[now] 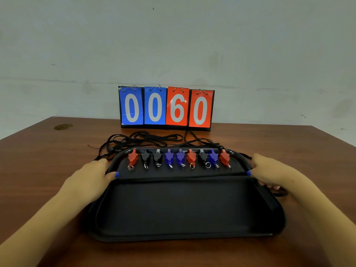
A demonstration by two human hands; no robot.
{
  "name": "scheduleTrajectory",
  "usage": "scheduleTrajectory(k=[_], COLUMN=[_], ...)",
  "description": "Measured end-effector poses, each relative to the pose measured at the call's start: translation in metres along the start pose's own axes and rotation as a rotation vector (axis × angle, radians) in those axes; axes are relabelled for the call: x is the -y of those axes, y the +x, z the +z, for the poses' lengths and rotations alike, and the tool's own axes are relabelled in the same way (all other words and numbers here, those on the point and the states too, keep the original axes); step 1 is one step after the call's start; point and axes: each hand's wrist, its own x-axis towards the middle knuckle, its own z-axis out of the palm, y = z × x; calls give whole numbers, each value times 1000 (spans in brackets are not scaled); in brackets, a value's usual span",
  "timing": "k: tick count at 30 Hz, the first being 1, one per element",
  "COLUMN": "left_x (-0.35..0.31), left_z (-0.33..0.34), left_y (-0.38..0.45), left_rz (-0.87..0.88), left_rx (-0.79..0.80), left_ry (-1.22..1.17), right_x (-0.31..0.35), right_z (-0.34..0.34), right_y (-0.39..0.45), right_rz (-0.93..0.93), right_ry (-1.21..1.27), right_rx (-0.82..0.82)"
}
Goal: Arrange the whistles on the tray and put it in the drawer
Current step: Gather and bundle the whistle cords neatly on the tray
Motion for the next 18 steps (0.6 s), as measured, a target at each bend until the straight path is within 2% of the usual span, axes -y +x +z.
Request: scheduleTrajectory(k=[6,13,18], left_x=[2,7,9], left_z=[3,-3,-6], left_y=[8,5,-1], left_rz=[-12,10,3], left_rx=[-47,-46,-75], left_ry=[-63,-11,-5], right_x=[-4,-13,-19], right_z=[6,-2,-8], right_y=[16,5,2], right_rz=[-34,-2,9], right_ry=[150,471,511], right_rx=[-104,28,62])
